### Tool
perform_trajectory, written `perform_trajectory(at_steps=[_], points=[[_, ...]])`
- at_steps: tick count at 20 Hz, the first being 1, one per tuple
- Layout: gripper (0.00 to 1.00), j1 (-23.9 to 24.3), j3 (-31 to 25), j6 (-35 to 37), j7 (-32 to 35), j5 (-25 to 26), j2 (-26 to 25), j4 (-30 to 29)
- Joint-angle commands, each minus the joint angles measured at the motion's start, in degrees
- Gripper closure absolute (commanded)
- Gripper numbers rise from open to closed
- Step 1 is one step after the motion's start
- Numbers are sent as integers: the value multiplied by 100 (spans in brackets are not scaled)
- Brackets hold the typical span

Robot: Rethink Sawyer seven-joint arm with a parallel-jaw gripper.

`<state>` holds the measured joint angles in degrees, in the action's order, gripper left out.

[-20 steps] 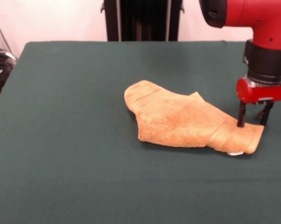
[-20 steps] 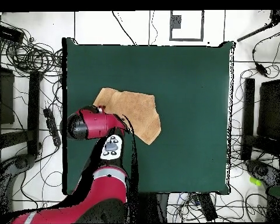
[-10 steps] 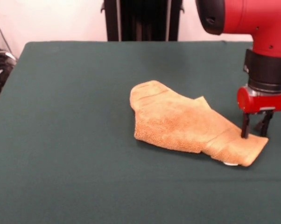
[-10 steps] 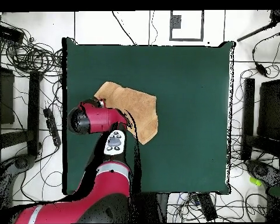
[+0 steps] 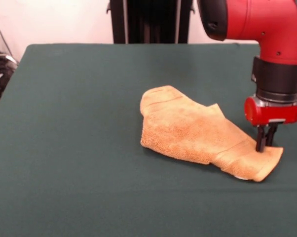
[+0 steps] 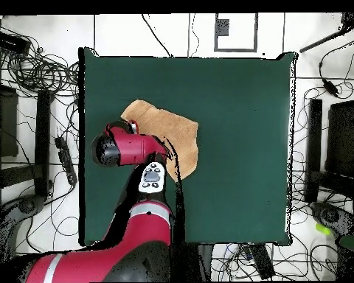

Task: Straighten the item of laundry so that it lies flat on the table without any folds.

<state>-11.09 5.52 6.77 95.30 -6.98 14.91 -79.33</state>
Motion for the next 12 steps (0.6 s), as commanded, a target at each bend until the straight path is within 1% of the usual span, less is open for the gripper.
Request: perform_trajectory(at_steps=[1,5,8,12], points=[[100,284,-615,-282,1107,-150,-1002,-49],[100,350,-596,-123,1048,-177,-964,52],[100,248,-458,246,1013,-301,-970,325],[100,331,-470,813,915,-367,-883,511]])
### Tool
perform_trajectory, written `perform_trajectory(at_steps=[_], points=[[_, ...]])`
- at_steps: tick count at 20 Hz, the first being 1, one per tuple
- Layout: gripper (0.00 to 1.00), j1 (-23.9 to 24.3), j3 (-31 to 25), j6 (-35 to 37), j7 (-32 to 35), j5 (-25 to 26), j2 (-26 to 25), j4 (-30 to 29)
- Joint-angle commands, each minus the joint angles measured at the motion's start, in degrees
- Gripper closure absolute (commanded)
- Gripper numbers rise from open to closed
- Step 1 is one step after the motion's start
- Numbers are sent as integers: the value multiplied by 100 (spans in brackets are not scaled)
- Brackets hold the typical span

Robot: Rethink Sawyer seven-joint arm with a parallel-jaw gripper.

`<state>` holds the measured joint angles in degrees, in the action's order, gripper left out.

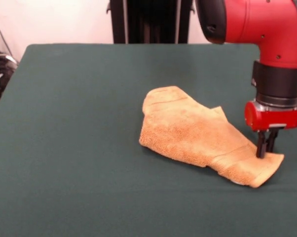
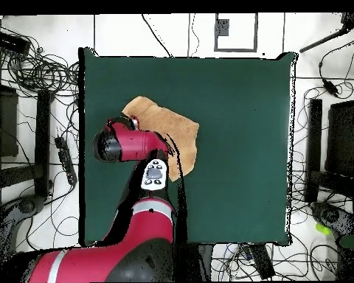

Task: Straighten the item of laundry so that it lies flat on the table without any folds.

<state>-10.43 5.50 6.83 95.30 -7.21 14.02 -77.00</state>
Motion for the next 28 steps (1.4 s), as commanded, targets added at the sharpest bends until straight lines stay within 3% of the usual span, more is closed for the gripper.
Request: perform_trajectory(at_steps=[1,8,19,28], points=[[100,324,-500,890,858,-326,-766,295],[100,241,-622,1550,834,-448,-796,529],[100,527,-827,3096,721,-752,-935,1014],[100,1108,-1305,3449,318,-880,-903,884]])
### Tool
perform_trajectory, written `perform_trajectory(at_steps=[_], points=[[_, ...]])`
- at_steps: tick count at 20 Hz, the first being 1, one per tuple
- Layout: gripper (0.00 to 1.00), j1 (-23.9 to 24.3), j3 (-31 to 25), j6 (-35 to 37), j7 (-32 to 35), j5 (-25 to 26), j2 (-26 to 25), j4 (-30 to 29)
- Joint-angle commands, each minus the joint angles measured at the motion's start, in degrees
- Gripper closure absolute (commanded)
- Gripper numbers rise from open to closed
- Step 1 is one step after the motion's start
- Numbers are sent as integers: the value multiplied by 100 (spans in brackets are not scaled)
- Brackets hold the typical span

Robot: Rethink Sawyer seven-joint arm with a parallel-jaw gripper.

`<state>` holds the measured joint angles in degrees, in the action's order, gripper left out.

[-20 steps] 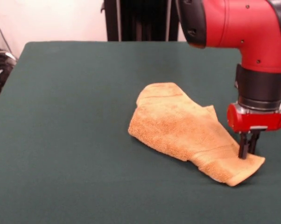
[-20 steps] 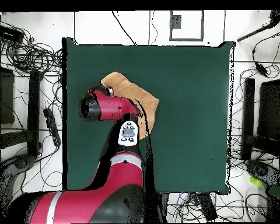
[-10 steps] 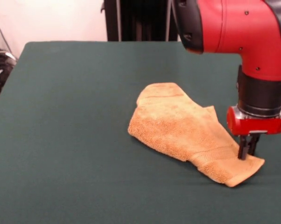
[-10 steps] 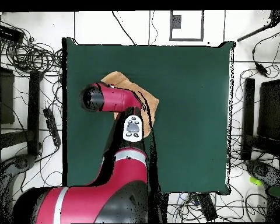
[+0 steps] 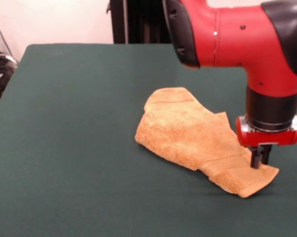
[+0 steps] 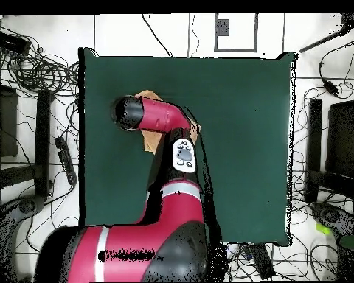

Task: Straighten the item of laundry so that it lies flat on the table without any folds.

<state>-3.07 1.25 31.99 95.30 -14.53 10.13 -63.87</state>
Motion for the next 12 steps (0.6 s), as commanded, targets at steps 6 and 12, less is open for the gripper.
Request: perform_trajectory(at_steps=[6,12], points=[[100,1078,-1524,1447,-210,-270,-567,-698],[100,1885,-2259,2033,-971,-177,-831,-839]])
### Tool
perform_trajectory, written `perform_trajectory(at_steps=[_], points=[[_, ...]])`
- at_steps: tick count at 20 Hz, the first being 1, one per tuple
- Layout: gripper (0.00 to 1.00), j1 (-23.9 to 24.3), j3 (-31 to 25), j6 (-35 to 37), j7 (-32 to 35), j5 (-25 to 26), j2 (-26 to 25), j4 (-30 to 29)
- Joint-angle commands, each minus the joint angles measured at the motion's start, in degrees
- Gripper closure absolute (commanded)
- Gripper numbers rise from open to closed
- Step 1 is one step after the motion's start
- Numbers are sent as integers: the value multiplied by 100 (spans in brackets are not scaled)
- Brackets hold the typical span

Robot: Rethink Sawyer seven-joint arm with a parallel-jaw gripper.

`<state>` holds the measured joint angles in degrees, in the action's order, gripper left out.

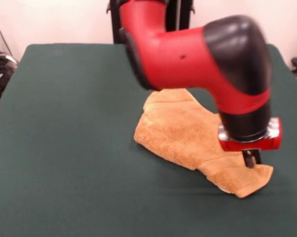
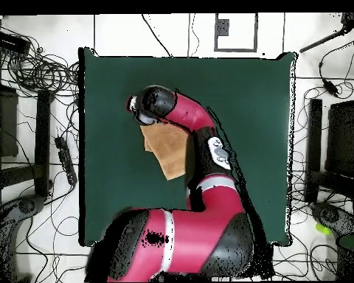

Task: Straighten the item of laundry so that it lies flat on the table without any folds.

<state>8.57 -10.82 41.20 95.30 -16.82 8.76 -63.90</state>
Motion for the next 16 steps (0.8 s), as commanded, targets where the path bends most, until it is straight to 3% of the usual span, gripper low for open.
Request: perform_trajectory(at_steps=[1,8,16], points=[[100,813,-1134,1271,-1023,81,-762,-768],[100,1450,-1605,2578,-1480,333,-1342,-163],[100,1772,-1935,4174,-1898,558,-2116,887]])
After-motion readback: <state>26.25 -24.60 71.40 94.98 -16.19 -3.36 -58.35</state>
